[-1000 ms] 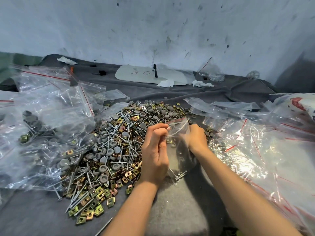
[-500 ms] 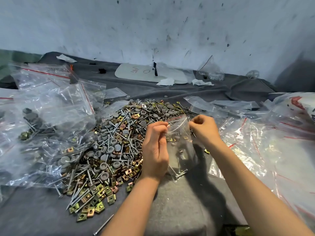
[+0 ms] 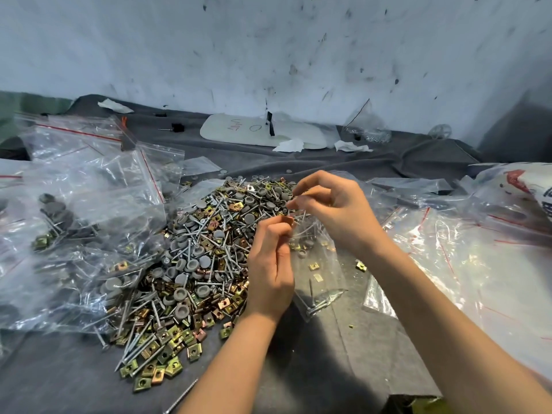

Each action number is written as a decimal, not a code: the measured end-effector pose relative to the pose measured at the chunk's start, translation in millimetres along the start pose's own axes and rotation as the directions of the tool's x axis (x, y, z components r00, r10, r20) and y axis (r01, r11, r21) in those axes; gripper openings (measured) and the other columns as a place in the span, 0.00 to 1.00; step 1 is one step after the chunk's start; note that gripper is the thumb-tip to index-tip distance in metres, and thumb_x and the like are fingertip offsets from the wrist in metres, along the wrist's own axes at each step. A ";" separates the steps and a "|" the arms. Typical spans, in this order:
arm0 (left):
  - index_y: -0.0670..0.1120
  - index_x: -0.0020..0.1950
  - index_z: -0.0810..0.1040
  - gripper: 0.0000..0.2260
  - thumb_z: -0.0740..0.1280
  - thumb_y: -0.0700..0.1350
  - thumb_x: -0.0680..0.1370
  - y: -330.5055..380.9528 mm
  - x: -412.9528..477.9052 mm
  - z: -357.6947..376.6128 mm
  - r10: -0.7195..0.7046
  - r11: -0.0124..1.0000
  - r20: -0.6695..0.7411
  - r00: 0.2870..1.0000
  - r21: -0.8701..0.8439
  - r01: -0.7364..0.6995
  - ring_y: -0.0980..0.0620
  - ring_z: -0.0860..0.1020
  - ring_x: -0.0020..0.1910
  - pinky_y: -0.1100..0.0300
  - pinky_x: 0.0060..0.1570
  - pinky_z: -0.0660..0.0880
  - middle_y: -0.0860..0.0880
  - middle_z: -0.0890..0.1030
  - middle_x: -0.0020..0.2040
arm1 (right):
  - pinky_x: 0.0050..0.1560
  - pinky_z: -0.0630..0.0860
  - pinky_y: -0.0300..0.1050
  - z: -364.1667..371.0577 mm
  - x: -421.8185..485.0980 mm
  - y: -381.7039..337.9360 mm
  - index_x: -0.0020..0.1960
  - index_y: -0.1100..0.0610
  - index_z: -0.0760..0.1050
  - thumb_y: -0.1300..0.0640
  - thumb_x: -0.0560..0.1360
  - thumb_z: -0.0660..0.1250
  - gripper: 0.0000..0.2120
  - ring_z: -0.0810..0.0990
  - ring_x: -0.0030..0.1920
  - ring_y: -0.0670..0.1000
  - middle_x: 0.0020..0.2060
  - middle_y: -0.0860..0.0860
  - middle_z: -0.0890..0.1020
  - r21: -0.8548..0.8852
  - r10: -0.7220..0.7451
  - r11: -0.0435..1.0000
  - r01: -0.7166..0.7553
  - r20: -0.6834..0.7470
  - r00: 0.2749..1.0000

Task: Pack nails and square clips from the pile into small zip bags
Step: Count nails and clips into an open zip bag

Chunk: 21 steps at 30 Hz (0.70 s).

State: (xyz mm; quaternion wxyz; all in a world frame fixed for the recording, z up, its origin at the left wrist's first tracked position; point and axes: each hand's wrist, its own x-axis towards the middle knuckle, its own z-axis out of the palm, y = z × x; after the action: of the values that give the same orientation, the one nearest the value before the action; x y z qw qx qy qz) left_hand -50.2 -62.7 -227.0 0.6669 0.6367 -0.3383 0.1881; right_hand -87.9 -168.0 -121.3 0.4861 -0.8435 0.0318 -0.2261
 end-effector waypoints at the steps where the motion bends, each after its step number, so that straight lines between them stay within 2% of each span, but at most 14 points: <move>1: 0.49 0.51 0.70 0.08 0.55 0.42 0.76 -0.1 0.1 0.0 0.002 1.000 -0.001 1.000 0.000 -0.002 0.61 0.73 0.51 0.68 0.50 0.69 0.56 0.72 0.55 | 0.50 0.79 0.56 0.3 -0.4 1.7 0.46 0.56 0.77 0.64 0.75 0.69 0.04 0.84 0.43 0.54 0.38 0.54 0.85 -0.030 0.000 1.000 0.001 0.014 1.000; 2: 0.49 0.51 0.71 0.08 0.55 0.42 0.76 -0.2 0.2 -0.1 0.001 1.000 -0.001 1.000 -0.004 -0.001 0.61 0.73 0.52 0.68 0.51 0.69 0.56 0.72 0.55 | 0.50 0.79 0.55 0.5 -0.6 2.8 0.47 0.55 0.78 0.62 0.74 0.70 0.04 0.84 0.43 0.54 0.39 0.53 0.85 -0.056 -0.003 0.998 0.004 0.026 1.000; 4: 0.49 0.52 0.71 0.09 0.55 0.42 0.76 -0.4 0.3 0.0 -0.009 1.000 0.003 1.000 -0.019 0.009 0.59 0.74 0.54 0.66 0.53 0.70 0.53 0.74 0.55 | 0.48 0.80 0.47 -0.2 0.1 5.3 0.47 0.53 0.79 0.58 0.73 0.72 0.04 0.83 0.44 0.50 0.40 0.49 0.85 -0.082 -0.021 0.996 0.024 0.030 0.999; 7: 0.47 0.52 0.71 0.09 0.55 0.42 0.76 -0.7 0.7 0.4 -0.007 1.000 -0.001 1.000 -0.026 0.007 0.57 0.74 0.55 0.65 0.54 0.70 0.49 0.75 0.55 | 0.46 0.78 0.41 -4.5 4.2 9.9 0.45 0.52 0.80 0.56 0.74 0.71 0.01 0.82 0.45 0.43 0.40 0.46 0.84 -0.075 -0.055 0.996 0.048 -0.088 0.995; 11: 0.47 0.50 0.71 0.08 0.55 0.41 0.76 -0.8 0.6 1.0 -0.010 0.999 -0.009 1.000 -0.045 0.009 0.56 0.74 0.52 0.64 0.52 0.71 0.49 0.75 0.54 | 0.46 0.78 0.43 -15.2 13.4 39.6 0.43 0.52 0.79 0.56 0.75 0.68 0.03 0.83 0.45 0.51 0.39 0.50 0.84 0.036 0.088 0.996 -0.080 -0.300 0.950; 14: 0.48 0.50 0.71 0.08 0.55 0.41 0.76 0.6 0.5 1.5 -0.017 0.998 -0.016 1.000 -0.059 0.016 0.57 0.74 0.52 0.65 0.52 0.71 0.50 0.75 0.53 | 0.41 0.74 0.39 -22.5 18.4 79.4 0.45 0.55 0.79 0.60 0.75 0.67 0.03 0.81 0.42 0.50 0.40 0.50 0.83 -0.085 0.234 0.957 -0.278 -0.340 0.911; 16: 0.48 0.50 0.71 0.08 0.55 0.41 0.76 1.3 1.2 2.4 -0.015 0.998 -0.017 1.000 -0.063 0.013 0.58 0.74 0.52 0.67 0.52 0.70 0.50 0.75 0.53 | 0.45 0.75 0.42 -23.2 16.7 103.8 0.49 0.57 0.80 0.61 0.75 0.67 0.05 0.80 0.44 0.51 0.43 0.53 0.83 -0.224 0.306 0.897 -0.381 -0.306 0.901; 19: 0.48 0.50 0.71 0.08 0.55 0.41 0.76 1.1 1.2 2.5 -0.021 0.998 -0.023 1.000 -0.060 0.020 0.58 0.74 0.52 0.65 0.53 0.71 0.49 0.76 0.53 | 0.42 0.70 0.42 -12.5 9.2 124.8 0.45 0.55 0.81 0.56 0.74 0.70 0.03 0.78 0.42 0.52 0.39 0.52 0.82 -0.403 0.349 0.807 -0.432 -0.265 0.899; 21: 0.46 0.50 0.72 0.08 0.55 0.41 0.76 0.1 1.5 2.1 -0.023 0.999 -0.029 0.999 -0.047 0.022 0.58 0.74 0.52 0.65 0.53 0.71 0.48 0.76 0.52 | 0.42 0.72 0.45 -3.1 7.8 128.9 0.43 0.54 0.80 0.54 0.73 0.70 0.03 0.79 0.42 0.53 0.39 0.52 0.82 -0.438 0.351 0.785 -0.438 -0.268 0.897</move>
State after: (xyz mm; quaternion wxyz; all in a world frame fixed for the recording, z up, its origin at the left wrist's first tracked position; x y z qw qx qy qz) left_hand -49.6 -65.0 -226.0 0.6886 0.6219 -0.3255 0.1819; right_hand -60.7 -240.4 -224.8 0.2895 -0.8899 0.3057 -0.1756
